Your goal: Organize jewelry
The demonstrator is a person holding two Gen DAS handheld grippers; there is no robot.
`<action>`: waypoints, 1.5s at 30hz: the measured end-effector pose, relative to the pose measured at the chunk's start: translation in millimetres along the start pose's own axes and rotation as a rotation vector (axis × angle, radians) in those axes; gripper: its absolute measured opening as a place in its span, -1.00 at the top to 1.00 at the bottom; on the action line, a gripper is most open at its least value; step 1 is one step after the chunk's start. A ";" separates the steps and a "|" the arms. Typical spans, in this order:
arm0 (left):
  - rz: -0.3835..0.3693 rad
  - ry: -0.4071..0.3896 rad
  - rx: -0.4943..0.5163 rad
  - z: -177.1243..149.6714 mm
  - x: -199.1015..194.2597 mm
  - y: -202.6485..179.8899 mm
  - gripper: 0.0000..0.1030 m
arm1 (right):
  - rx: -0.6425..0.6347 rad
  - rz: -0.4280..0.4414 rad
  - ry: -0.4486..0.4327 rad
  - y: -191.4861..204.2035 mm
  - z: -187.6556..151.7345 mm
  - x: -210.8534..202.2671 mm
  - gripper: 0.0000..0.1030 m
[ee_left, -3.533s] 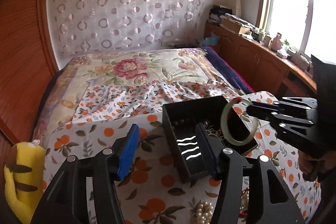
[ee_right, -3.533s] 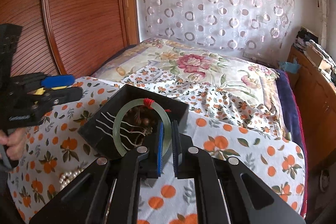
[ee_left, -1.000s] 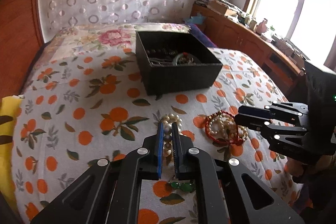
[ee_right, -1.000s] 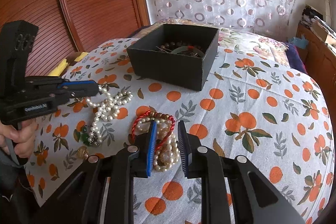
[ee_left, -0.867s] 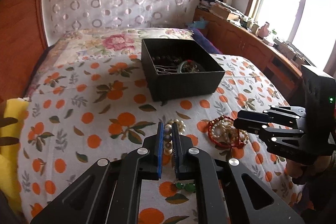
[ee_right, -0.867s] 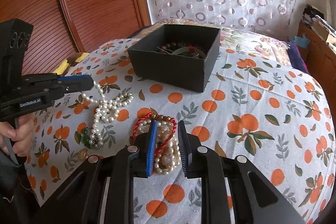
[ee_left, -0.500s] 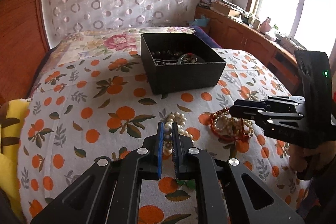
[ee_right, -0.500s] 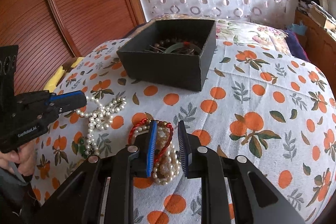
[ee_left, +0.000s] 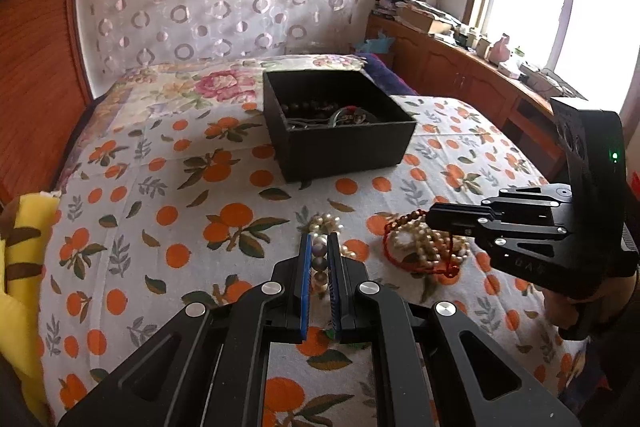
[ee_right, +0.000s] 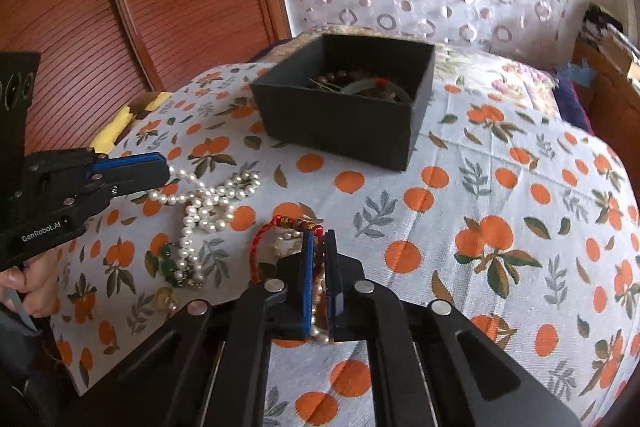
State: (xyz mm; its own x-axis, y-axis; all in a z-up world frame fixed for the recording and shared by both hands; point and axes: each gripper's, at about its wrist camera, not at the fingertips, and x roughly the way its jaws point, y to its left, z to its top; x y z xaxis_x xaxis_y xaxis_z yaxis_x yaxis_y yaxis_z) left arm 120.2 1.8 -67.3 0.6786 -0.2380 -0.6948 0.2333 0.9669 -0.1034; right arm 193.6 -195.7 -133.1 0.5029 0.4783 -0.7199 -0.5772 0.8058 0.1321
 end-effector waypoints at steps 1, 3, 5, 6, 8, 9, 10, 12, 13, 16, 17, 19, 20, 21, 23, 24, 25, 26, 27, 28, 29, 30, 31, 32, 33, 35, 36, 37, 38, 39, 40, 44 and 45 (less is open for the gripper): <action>0.001 -0.007 0.005 1.4 -3.0 -1.7 0.87 | -0.002 0.003 -0.008 1.1 0.7 -3.1 0.88; 0.002 -0.023 0.014 6.0 -9.7 -5.0 0.87 | -0.007 0.004 -0.020 1.7 1.7 -9.5 0.88; -0.001 -0.037 0.016 10.3 -15.9 -7.2 0.87 | -0.012 -0.007 -0.037 3.3 3.3 -16.6 0.88; -0.009 -0.048 0.013 13.4 -21.4 -7.8 0.87 | -0.010 -0.011 -0.047 3.5 4.0 -20.5 0.88; -0.005 -0.066 0.014 17.6 -28.8 -10.0 0.87 | -0.009 -0.011 -0.059 3.9 4.3 -26.3 0.88; -0.001 -0.077 0.016 21.1 -33.8 -10.9 0.87 | -0.010 -0.013 -0.066 4.8 5.2 -28.9 0.88; 0.002 -0.085 0.019 23.8 -36.6 -12.1 0.87 | -0.013 -0.013 -0.074 5.7 6.4 -32.5 0.88; 0.010 -0.111 0.029 31.7 -46.0 -14.6 0.87 | -0.021 -0.014 -0.089 8.6 9.4 -38.6 0.88; 0.013 -0.121 0.033 34.7 -49.3 -15.3 0.87 | -0.024 -0.014 -0.096 9.2 10.7 -42.5 0.88; 0.025 -0.149 0.049 44.2 -58.5 -18.8 0.87 | -0.034 -0.012 -0.099 10.0 12.4 -47.8 0.88; 0.027 -0.155 0.052 46.2 -60.4 -19.9 0.87 | -0.037 -0.019 -0.090 9.1 10.5 -46.5 0.88; 0.030 -0.163 0.057 48.6 -63.1 -21.6 0.87 | -0.035 -0.032 -0.063 5.8 4.4 -41.5 0.88; 0.029 -0.165 0.057 48.9 -63.6 -22.0 0.87 | -0.035 -0.040 -0.050 4.2 0.6 -38.5 0.88; 0.028 -0.165 0.058 48.5 -63.5 -22.6 0.87 | -0.033 -0.057 -0.031 0.9 -5.1 -35.6 0.88; 0.027 -0.161 0.058 47.9 -63.4 -23.1 0.87 | -0.028 -0.077 -0.011 -3.6 -14.1 -33.4 0.88; 0.024 -0.158 0.058 47.1 -62.7 -23.7 0.87 | -0.023 -0.089 -0.002 -6.4 -18.9 -33.7 0.88; 0.022 -0.154 0.059 45.5 -61.9 -24.5 0.87 | -0.019 -0.098 0.006 -9.1 -22.3 -33.5 0.88; 0.020 -0.150 0.060 44.5 -60.8 -25.0 0.87 | -0.011 -0.103 0.012 -12.2 -25.7 -33.9 0.87; 0.018 -0.145 0.060 43.8 -59.4 -25.4 0.87 | -0.003 -0.105 0.015 -15.2 -28.8 -34.5 0.87; 0.016 -0.143 0.061 42.4 -58.2 -25.8 0.87 | 0.008 -0.108 0.021 -19.3 -32.6 -35.5 0.87; 0.015 -0.140 0.060 41.9 -56.7 -25.8 0.87 | 0.013 -0.116 0.025 -21.9 -35.2 -36.1 0.87; 0.014 -0.139 0.060 41.7 -55.7 -25.6 0.87 | 0.019 -0.128 0.029 -24.7 -38.2 -37.5 0.87; 0.014 -0.138 0.059 41.3 -54.9 -25.6 0.87 | 0.022 -0.132 0.032 -26.9 -40.0 -38.6 0.87; 0.014 -0.138 0.059 40.9 -54.5 -25.4 0.87 | 0.026 -0.131 0.035 -28.3 -42.0 -39.7 0.87; 0.014 -0.138 0.060 40.7 -54.3 -25.6 0.87 | 0.030 -0.127 0.037 -28.8 -43.9 -40.5 0.87; 0.015 -0.138 0.062 40.8 -53.9 -25.7 0.87 | 0.029 -0.132 0.041 -28.6 -46.6 -41.9 0.87; 0.016 -0.137 0.062 40.8 -53.6 -25.8 0.87 | 0.026 -0.138 0.041 -28.1 -47.7 -43.0 0.87; 0.015 -0.138 0.061 40.8 -54.1 -25.6 0.87 | 0.023 -0.142 0.039 -27.6 -48.3 -44.0 0.87; 0.015 -0.138 0.062 40.8 -54.0 -25.7 0.87 | 0.020 -0.145 0.039 -27.6 -49.0 -44.6 0.87; 0.015 -0.138 0.062 40.7 -54.1 -25.7 0.87 | 0.018 -0.150 0.044 -27.7 -50.1 -44.8 0.87; 0.014 -0.138 0.061 40.8 -54.4 -25.5 0.87 | 0.018 -0.154 0.047 -28.0 -50.9 -45.4 0.78; 0.013 -0.138 0.062 40.1 -52.5 -25.1 0.87 | 0.017 -0.153 0.048 -27.8 -56.0 -50.0 0.49; 0.013 -0.138 0.061 40.2 -53.0 -25.5 0.87 | 0.015 -0.152 0.048 -27.5 -57.8 -51.3 0.49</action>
State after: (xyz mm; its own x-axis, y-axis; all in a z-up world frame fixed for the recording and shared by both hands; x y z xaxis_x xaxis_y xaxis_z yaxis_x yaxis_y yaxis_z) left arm 106.4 -13.9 0.8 0.7699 -0.2401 -0.5912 0.2629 0.9636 -0.0489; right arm 146.4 -262.6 -139.2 0.5525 0.3334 -0.7639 -0.4866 0.8731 0.0292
